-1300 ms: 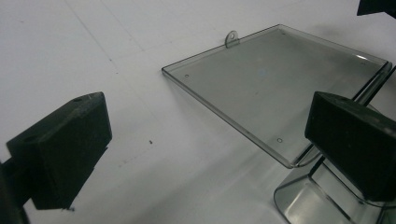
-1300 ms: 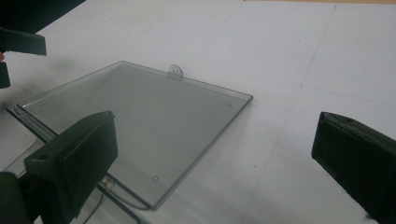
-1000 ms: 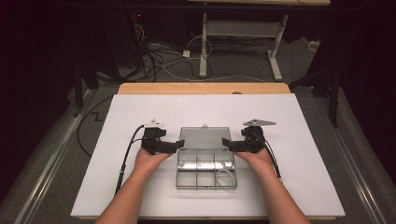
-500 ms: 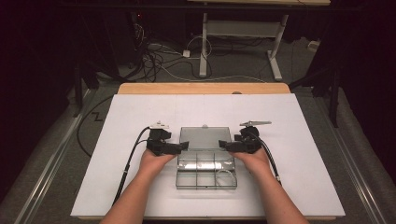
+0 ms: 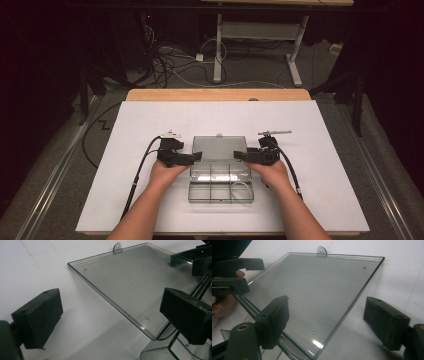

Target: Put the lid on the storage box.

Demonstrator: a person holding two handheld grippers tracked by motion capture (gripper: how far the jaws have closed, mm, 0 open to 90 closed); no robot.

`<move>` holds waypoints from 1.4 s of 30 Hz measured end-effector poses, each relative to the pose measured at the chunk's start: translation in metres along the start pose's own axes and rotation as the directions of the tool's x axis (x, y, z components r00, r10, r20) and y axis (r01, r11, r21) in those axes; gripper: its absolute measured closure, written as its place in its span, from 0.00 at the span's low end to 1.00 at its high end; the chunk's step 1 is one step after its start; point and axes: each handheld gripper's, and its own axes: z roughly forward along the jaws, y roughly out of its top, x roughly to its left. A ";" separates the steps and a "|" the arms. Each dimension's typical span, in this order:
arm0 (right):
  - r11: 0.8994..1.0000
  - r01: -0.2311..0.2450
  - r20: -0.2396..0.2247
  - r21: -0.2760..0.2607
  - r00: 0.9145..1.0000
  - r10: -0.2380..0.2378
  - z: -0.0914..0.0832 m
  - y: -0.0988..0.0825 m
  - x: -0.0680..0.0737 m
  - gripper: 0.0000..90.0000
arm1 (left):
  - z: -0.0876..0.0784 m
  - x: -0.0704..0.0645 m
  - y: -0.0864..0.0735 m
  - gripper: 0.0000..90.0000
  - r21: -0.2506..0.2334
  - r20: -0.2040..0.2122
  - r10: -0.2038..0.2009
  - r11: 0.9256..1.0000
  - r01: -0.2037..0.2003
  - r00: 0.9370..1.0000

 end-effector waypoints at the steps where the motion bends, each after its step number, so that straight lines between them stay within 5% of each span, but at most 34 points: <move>1: 1.000 -0.005 -0.011 0.001 1.000 0.005 0.001 0.000 0.000 0.29 | 0.000 0.000 0.000 0.04 -0.001 0.000 0.001 1.000 -0.001 1.000; 13: 1.000 -0.029 -0.036 -0.006 0.999 0.029 0.002 -0.001 0.004 0.37 | -0.001 -0.001 0.000 0.04 -0.002 -0.010 0.007 1.000 -0.007 1.000; 21: 0.997 0.043 0.005 -0.062 0.999 -0.043 -0.005 0.000 0.010 0.47 | -0.005 -0.001 0.002 0.05 -0.005 -0.002 0.014 1.000 -0.014 1.000; 33: 0.979 0.147 0.067 -0.139 0.988 -0.139 -0.018 0.000 0.019 0.62 | -0.007 -0.009 0.006 0.31 -0.029 0.086 0.055 0.998 -0.052 0.995; 42: 0.969 0.190 0.094 -0.160 0.980 -0.177 -0.025 0.000 0.024 0.67 | -0.014 -0.018 0.008 0.53 -0.055 0.076 0.118 0.992 -0.114 0.990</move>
